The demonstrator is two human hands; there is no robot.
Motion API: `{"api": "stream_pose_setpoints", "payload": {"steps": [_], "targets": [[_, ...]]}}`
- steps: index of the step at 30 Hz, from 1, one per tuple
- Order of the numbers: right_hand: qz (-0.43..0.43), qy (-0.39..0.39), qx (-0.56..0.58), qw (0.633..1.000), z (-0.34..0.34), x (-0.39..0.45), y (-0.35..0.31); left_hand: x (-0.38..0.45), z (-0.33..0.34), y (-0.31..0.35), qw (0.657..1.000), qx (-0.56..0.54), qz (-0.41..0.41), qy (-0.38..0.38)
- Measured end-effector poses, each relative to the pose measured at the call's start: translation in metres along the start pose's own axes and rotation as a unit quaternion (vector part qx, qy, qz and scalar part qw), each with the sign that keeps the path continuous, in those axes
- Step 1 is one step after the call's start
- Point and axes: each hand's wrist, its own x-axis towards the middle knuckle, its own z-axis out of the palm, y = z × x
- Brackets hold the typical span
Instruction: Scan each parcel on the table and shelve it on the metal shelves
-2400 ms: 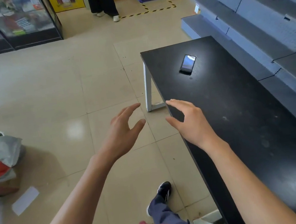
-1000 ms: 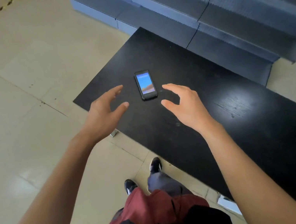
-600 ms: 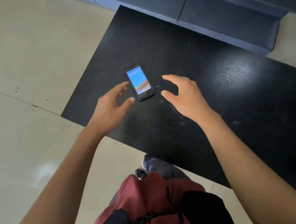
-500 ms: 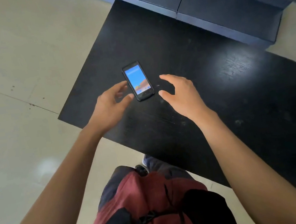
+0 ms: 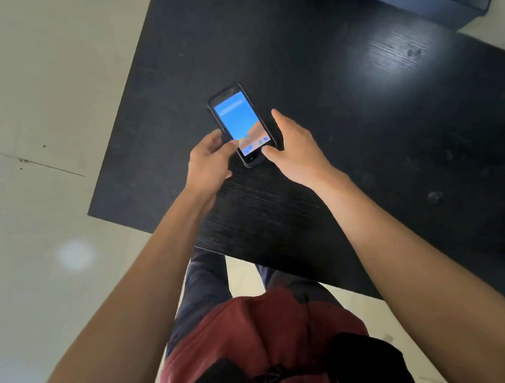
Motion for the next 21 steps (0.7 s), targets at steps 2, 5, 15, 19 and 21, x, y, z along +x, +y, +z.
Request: {"api": "stream_pose_setpoints", "payload": {"steps": [2, 5, 15, 19, 21], "targets": [[0.016, 0.005, 0.0, 1.0, 0.008, 0.008, -0.004, 0.009, 0.0, -0.005, 1.0, 0.01, -0.015, -0.006], [0.032, 0.021, -0.021, 0.999, 0.018, 0.015, -0.011, 0.017, -0.002, -0.007, 0.999, 0.017, -0.028, -0.021], [0.095, 0.073, 0.016, 0.993, 0.055, 0.021, -0.05, 0.038, -0.037, -0.008, 0.995, 0.085, 0.006, -0.048], [0.08, 0.07, 0.021, 0.994, 0.078, 0.024, -0.074, 0.042, -0.065, 0.0, 0.994, 0.101, 0.02, -0.029], [0.077, 0.057, 0.03, 0.995, 0.089, 0.026, -0.088, 0.045, -0.081, 0.005, 0.992, 0.126, 0.029, -0.015]]}}
